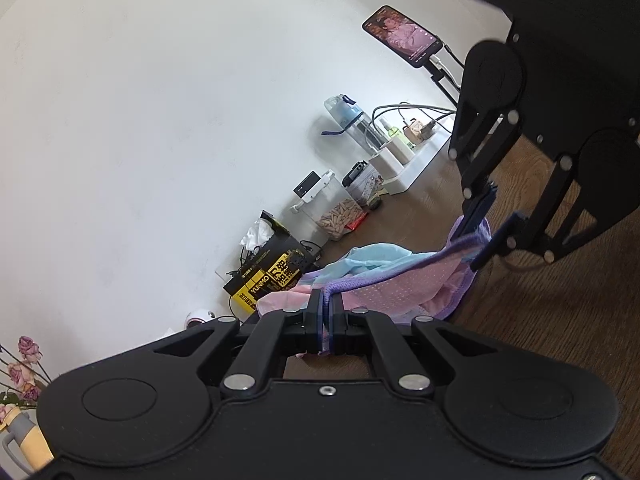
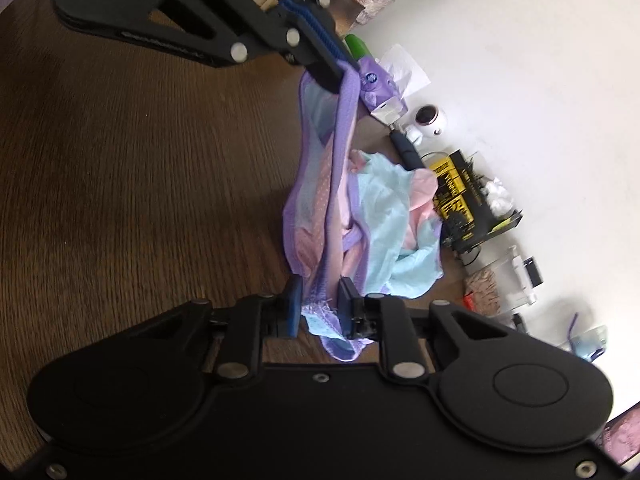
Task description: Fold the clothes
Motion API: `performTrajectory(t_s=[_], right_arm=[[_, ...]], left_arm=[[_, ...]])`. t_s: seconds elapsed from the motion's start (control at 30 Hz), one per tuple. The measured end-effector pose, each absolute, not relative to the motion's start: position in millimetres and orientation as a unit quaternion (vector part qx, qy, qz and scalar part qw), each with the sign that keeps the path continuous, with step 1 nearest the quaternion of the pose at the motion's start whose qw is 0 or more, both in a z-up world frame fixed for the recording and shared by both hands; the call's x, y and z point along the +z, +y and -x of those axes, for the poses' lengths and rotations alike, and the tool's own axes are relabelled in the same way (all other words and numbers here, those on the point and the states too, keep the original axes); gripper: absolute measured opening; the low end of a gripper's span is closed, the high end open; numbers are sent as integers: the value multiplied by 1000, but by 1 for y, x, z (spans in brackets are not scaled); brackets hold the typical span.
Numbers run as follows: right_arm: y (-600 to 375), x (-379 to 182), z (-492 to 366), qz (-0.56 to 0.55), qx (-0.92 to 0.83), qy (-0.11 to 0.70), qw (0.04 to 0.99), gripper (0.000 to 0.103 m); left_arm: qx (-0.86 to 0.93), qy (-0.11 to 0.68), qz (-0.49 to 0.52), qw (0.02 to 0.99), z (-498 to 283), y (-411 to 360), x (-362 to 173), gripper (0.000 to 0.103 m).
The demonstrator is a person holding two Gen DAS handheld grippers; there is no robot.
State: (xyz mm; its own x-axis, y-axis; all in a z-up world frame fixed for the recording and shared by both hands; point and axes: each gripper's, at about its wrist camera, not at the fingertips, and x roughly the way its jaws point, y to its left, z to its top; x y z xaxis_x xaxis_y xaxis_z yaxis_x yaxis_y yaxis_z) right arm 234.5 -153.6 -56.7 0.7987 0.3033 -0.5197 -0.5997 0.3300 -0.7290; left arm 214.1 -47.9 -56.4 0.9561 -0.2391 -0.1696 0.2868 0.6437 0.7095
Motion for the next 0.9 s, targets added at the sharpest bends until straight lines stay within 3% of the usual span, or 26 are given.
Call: performTrajectory(t_s=[0.2, 0.43, 0.47, 0.5, 0.53, 0.57, 0.6, 0.77, 0.9], right_arm=[[-153, -64, -216, 530, 174, 82, 826, 15], [-143, -74, -194, 521, 59, 8, 851, 15], [-142, -74, -193, 520, 51, 3, 853, 15], [-141, -75, -193, 519, 42, -2, 854, 15], [-140, -74, -194, 518, 33, -8, 855, 15], [-139, -74, -195, 517, 28, -11, 855, 15], [-139, -73, -194, 515, 25, -14, 857, 15], [-144, -58, -191, 496, 13, -35, 868, 15], [-145, -43, -195, 475, 8, -31, 880, 15]], left_arm=[[-144, 36, -382, 912, -211, -49, -58, 2], [-147, 106, -355, 917, -213, -62, -75, 5], [-148, 122, -353, 916, -213, -65, -77, 13], [-149, 134, -354, 913, -213, -68, -80, 33], [-147, 137, -358, 912, -213, -71, -81, 46], [-141, 133, -356, 914, -211, -72, -81, 68], [-137, 132, -351, 917, -210, -74, -80, 73], [-137, 174, -303, 927, -219, -76, -74, 72], [-116, 189, -257, 941, -231, -77, -67, 56]])
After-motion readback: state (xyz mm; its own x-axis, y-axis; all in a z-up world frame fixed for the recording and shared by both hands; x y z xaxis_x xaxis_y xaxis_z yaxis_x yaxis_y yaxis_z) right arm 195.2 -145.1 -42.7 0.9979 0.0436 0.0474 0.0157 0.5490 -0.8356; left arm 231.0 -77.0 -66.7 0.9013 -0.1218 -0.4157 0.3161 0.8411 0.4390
